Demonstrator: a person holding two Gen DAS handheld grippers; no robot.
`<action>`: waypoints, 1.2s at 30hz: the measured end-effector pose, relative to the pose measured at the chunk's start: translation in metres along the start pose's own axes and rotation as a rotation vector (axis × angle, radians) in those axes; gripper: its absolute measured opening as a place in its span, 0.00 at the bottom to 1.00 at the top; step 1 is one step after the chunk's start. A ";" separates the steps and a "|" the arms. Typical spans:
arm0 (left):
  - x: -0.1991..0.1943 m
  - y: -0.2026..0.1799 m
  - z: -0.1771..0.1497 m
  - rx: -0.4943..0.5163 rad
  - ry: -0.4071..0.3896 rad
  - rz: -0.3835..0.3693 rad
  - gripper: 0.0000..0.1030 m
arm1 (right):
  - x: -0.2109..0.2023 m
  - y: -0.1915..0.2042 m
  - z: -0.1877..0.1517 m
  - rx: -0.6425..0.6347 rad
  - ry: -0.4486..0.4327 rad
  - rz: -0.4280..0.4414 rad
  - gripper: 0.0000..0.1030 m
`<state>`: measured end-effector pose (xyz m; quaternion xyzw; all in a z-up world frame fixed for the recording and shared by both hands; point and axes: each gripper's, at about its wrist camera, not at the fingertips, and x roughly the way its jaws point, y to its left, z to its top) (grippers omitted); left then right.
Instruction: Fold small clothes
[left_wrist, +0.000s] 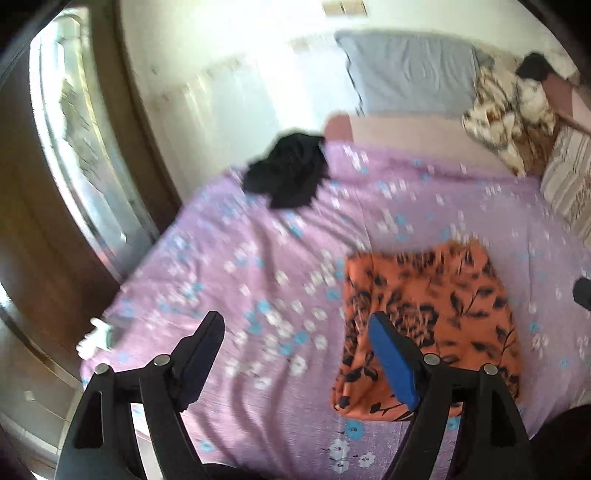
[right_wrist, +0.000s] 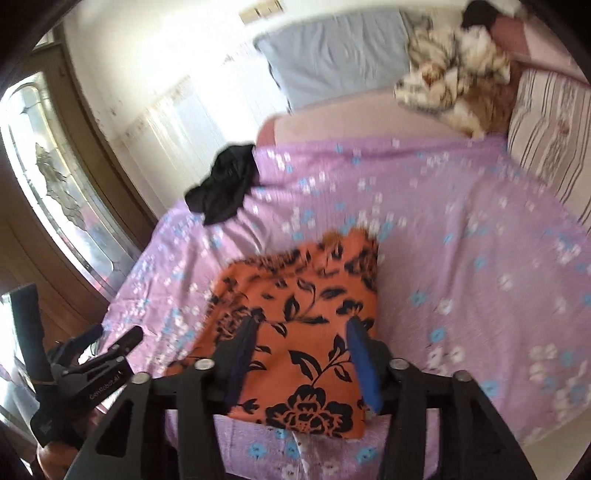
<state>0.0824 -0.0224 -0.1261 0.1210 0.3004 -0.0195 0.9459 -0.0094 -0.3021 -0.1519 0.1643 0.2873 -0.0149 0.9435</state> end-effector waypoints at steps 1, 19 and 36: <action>-0.011 0.002 0.004 -0.008 -0.025 0.008 0.88 | -0.016 0.006 0.003 -0.018 -0.026 -0.009 0.59; -0.209 0.065 0.036 -0.139 -0.379 0.082 1.00 | -0.189 0.085 0.002 -0.230 -0.272 -0.027 0.69; -0.264 0.075 0.045 -0.190 -0.453 0.088 1.00 | -0.222 0.112 0.016 -0.226 -0.316 0.020 0.76</action>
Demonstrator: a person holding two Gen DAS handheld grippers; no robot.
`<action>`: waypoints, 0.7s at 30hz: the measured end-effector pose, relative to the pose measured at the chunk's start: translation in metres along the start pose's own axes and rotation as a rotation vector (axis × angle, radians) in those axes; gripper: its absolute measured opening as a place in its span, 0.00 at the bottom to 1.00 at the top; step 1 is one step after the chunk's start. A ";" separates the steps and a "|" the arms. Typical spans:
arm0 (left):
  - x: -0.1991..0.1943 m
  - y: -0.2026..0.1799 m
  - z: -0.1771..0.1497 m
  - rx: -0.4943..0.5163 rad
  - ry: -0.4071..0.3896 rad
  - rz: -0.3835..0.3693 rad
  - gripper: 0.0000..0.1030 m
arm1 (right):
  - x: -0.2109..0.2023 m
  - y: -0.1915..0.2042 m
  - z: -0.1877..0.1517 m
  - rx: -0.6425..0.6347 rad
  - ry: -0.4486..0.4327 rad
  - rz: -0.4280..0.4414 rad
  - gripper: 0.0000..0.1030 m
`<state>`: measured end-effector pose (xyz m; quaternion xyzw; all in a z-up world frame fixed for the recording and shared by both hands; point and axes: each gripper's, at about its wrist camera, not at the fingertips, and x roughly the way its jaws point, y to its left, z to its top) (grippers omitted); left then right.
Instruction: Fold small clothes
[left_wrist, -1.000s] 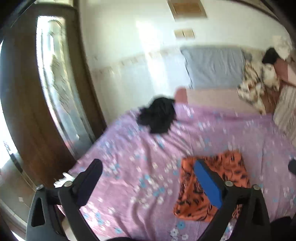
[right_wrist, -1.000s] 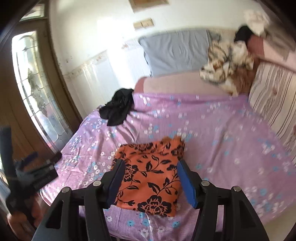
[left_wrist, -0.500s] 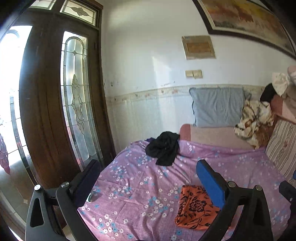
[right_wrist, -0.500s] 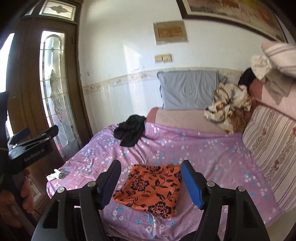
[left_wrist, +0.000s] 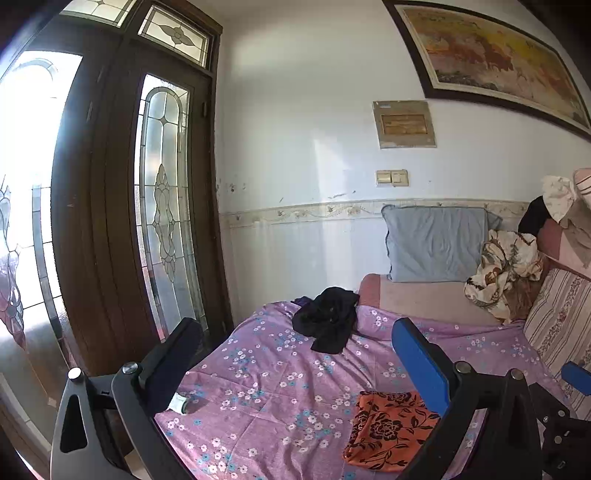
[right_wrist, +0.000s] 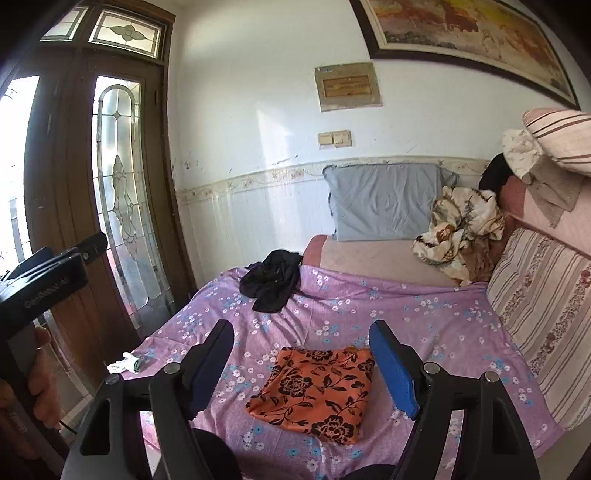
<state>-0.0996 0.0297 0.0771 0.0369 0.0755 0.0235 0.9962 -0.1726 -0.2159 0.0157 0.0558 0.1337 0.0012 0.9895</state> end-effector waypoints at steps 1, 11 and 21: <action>0.002 -0.001 -0.001 0.006 0.007 -0.001 1.00 | 0.001 0.000 0.000 0.005 0.001 0.002 0.76; 0.016 -0.014 -0.008 0.057 0.048 -0.021 1.00 | 0.011 -0.008 -0.005 0.027 0.015 -0.003 0.77; 0.035 -0.006 -0.014 0.052 0.085 -0.016 1.00 | 0.030 -0.004 -0.005 0.009 0.052 -0.024 0.77</action>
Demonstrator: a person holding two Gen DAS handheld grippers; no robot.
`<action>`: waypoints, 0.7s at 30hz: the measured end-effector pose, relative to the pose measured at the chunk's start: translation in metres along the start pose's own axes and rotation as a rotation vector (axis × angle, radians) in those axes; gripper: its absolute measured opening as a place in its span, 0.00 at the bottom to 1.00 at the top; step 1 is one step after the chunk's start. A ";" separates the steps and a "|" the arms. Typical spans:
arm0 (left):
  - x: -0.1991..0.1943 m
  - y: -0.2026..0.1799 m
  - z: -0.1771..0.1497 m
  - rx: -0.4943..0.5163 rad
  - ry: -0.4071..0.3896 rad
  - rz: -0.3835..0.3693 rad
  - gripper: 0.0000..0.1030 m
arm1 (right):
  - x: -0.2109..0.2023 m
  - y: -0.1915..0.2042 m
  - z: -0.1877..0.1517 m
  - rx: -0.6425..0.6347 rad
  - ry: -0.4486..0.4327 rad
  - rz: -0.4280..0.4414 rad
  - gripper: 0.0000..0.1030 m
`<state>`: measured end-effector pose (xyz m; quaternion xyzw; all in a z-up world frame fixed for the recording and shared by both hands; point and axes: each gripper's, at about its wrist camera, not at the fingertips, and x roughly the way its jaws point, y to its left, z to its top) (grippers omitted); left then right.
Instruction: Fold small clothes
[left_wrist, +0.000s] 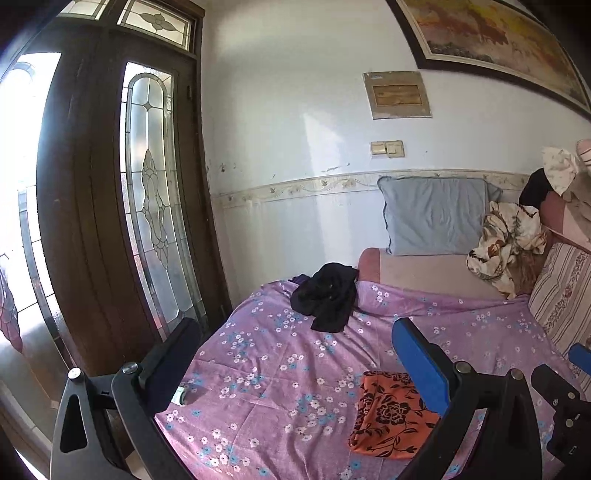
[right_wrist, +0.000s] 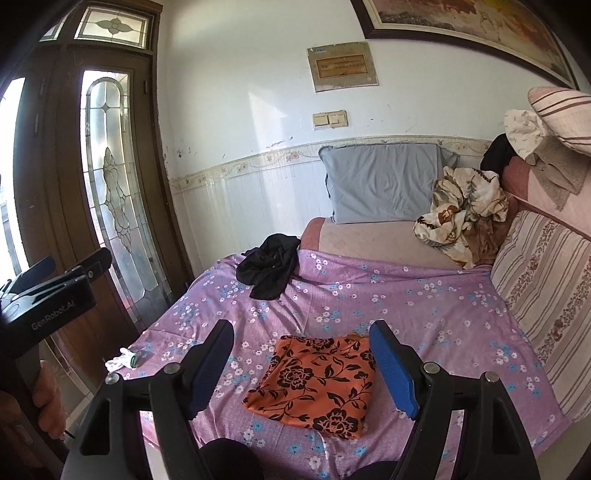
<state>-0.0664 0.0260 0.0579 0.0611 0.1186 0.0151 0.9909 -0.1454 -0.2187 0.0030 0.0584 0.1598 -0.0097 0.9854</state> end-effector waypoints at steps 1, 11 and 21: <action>0.001 0.000 0.000 0.003 0.001 -0.003 1.00 | 0.002 0.000 0.000 -0.002 0.002 -0.003 0.77; 0.026 0.004 -0.010 0.007 0.031 -0.020 1.00 | 0.023 0.002 0.002 0.003 0.017 -0.035 0.77; 0.066 -0.002 -0.030 0.025 0.109 -0.059 1.00 | 0.062 -0.003 -0.002 0.049 0.054 -0.053 0.77</action>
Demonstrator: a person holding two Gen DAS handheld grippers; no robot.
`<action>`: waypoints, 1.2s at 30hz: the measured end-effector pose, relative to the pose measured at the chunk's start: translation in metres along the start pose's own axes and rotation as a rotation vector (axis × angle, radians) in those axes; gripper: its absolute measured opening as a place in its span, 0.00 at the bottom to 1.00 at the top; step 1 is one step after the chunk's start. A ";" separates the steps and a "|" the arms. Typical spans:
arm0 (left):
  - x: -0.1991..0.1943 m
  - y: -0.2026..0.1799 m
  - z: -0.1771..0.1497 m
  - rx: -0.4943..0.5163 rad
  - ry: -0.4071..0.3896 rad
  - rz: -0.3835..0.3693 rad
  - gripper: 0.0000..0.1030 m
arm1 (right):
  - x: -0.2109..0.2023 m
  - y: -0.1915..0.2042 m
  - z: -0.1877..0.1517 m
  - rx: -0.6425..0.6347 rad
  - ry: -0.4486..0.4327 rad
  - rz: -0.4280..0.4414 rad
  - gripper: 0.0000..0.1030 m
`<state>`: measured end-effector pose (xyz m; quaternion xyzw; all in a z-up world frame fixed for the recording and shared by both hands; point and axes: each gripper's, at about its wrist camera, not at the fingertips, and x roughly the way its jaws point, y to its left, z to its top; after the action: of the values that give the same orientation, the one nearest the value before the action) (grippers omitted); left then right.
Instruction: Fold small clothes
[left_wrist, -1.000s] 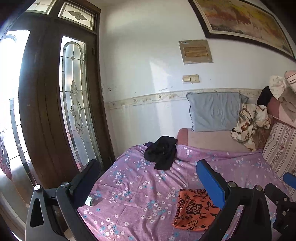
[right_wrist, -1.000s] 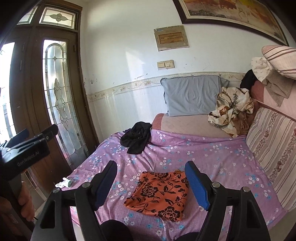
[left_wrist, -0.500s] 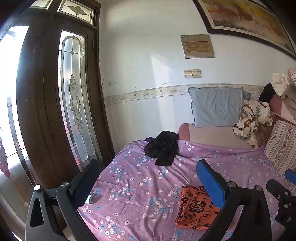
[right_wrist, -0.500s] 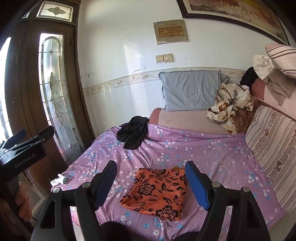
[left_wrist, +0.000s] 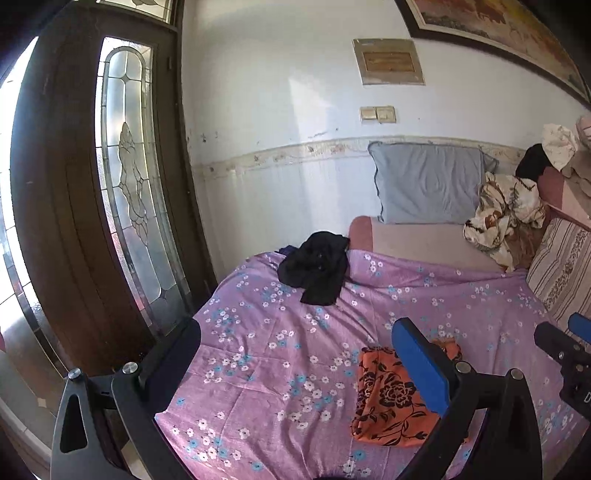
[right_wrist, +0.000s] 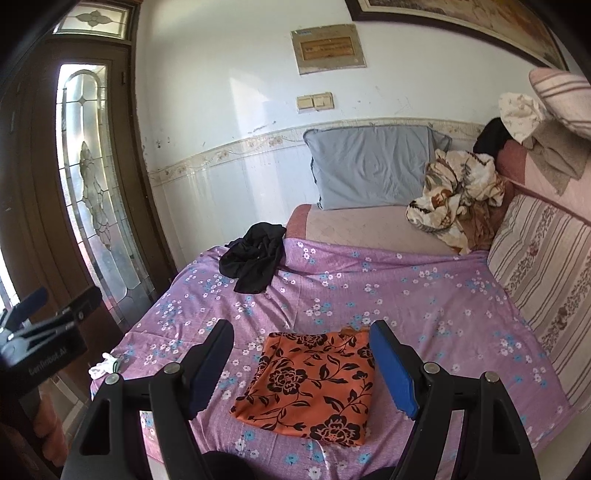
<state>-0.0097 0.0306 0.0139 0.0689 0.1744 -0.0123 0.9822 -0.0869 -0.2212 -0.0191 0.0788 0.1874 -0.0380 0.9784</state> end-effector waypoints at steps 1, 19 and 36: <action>0.002 0.000 0.000 0.001 0.004 -0.003 1.00 | 0.003 0.000 0.000 -0.002 0.004 -0.002 0.77; 0.001 -0.008 -0.005 0.003 0.007 -0.041 1.00 | 0.011 -0.007 -0.001 0.019 0.001 -0.005 0.77; -0.022 -0.014 -0.003 0.015 -0.019 -0.072 1.00 | -0.009 -0.015 -0.006 0.027 -0.014 0.000 0.77</action>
<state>-0.0323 0.0168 0.0172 0.0697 0.1675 -0.0497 0.9821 -0.0993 -0.2340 -0.0236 0.0914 0.1799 -0.0412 0.9786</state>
